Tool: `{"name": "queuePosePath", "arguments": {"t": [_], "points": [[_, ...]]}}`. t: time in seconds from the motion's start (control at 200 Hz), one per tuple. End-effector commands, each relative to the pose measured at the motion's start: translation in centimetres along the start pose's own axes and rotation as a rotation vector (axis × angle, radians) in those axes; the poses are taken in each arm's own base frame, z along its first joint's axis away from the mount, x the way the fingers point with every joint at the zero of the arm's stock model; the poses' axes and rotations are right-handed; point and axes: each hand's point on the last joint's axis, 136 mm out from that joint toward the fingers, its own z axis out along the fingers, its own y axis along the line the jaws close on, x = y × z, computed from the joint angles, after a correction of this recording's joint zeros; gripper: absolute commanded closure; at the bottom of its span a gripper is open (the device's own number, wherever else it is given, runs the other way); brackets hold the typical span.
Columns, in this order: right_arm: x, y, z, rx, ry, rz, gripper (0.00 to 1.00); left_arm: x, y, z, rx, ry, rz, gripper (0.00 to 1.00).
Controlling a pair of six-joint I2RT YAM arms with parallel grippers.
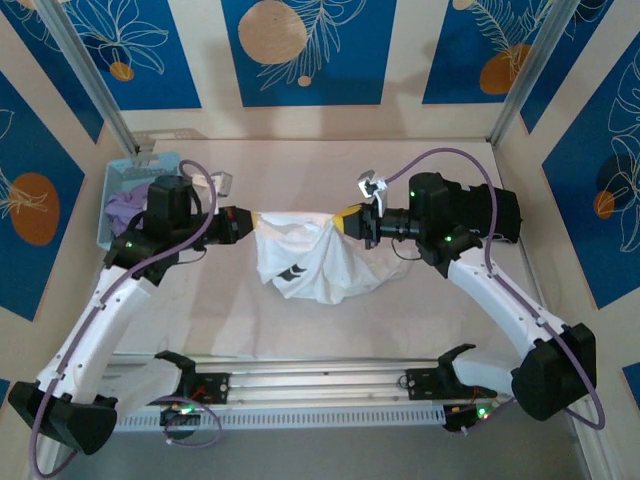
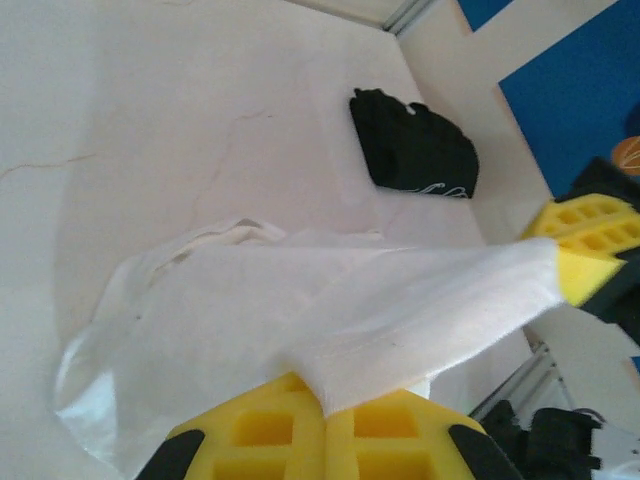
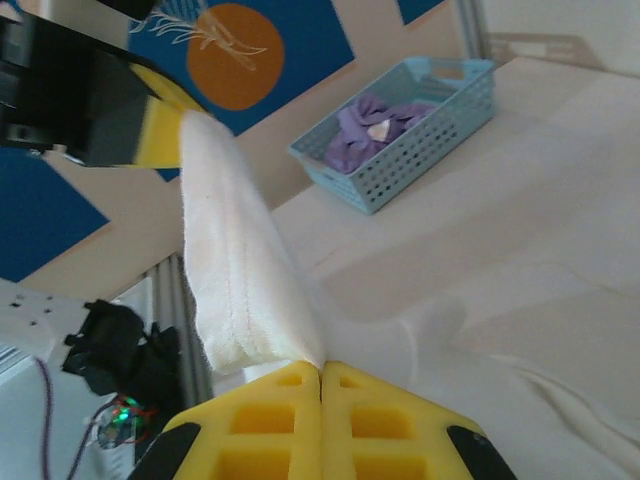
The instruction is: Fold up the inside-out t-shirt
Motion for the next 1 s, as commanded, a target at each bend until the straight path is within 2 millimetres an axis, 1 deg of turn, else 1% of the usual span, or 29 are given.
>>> {"name": "queuePosePath", "arguments": {"t": [0.0,0.105,0.22,0.26,0.27,0.28,0.29,0.3,0.31,0.32,0.355,0.365,0.395,0.445,0.57,0.625,0.74,0.755,0.78,0.805,0.9,0.96,0.995], "points": [[2.2,0.1,0.7,-0.061,0.065,0.078,1.00,0.6,1.5,1.0,-0.032,0.007,0.013,1.00],[3.4,-1.6,1.5,0.009,0.103,0.110,1.00,0.8,1.7,1.8,-0.018,0.014,-0.005,1.00],[5.7,-5.1,2.8,0.226,0.212,0.133,1.00,0.7,1.3,2.6,0.021,0.018,-0.035,1.00],[6.6,-6.5,2.9,0.311,0.249,0.154,0.97,0.6,1.1,2.8,0.034,0.017,-0.040,1.00],[6.5,-6.8,3.0,0.328,0.250,0.157,0.97,0.7,1.1,2.9,0.034,0.018,-0.040,1.00],[6.9,-7.2,2.9,0.351,0.262,0.170,0.96,0.6,1.1,2.9,0.035,0.019,-0.040,1.00],[6.8,-7.5,2.9,0.370,0.262,0.172,0.95,0.7,1.1,3.0,0.035,0.020,-0.040,1.00],[7.2,-8.0,2.9,0.395,0.277,0.188,0.94,0.6,1.1,3.0,0.036,0.020,-0.041,1.00],[7.1,-8.3,2.9,0.412,0.277,0.192,0.94,0.7,1.1,3.1,0.036,0.022,-0.041,1.00],[7.5,-8.6,2.7,0.432,0.291,0.204,0.93,0.7,1.1,3.1,0.037,0.024,-0.041,1.00],[7.6,-9.3,2.7,0.478,0.307,0.209,0.91,0.8,1.0,3.3,0.038,0.028,-0.042,1.00],[7.9,-9.4,2.7,0.488,0.318,0.212,0.90,0.8,1.0,3.3,0.038,0.029,-0.043,1.00],[7.9,-9.6,2.6,0.516,0.328,0.197,0.88,0.8,1.0,3.5,0.037,0.033,-0.043,1.00],[7.8,-9.2,2.7,0.531,0.329,0.136,0.84,1.0,1.0,3.6,0.037,0.040,-0.043,1.00],[7.0,-6.5,3.4,0.513,0.290,-0.072,0.71,1.3,1.0,4.0,0.036,0.050,-0.039,1.00],[6.7,-5.7,3.5,0.505,0.269,-0.123,0.67,1.3,1.1,4.1,0.032,0.050,-0.036,1.00],[6.4,-2.8,4.7,0.425,0.238,-0.247,0.57,1.2,0.9,4.2,0.035,0.050,-0.031,1.00],[6.3,-2.4,4.9,0.414,0.234,-0.263,0.55,1.2,0.9,4.2,0.034,0.049,-0.031,1.00],[6.4,-1.8,5.2,0.401,0.234,-0.292,0.48,1.2,0.9,4.2,0.034,0.049,-0.030,1.00],[6.3,-1.3,5.5,0.398,0.229,-0.318,0.45,1.2,0.9,4.3,0.035,0.051,-0.031,1.00],[6.0,-0.5,6.4,0.407,0.217,-0.387,0.40,1.3,0.8,4.3,0.038,0.053,-0.028,1.00],[5.8,-0.6,6.9,0.410,0.220,-0.408,0.33,1.2,0.7,4.3,0.038,0.052,-0.029,1.00],[5.8,-0.7,7.3,0.415,0.227,-0.417,0.31,1.2,0.7,4.3,0.039,0.050,-0.027,1.00]]}}
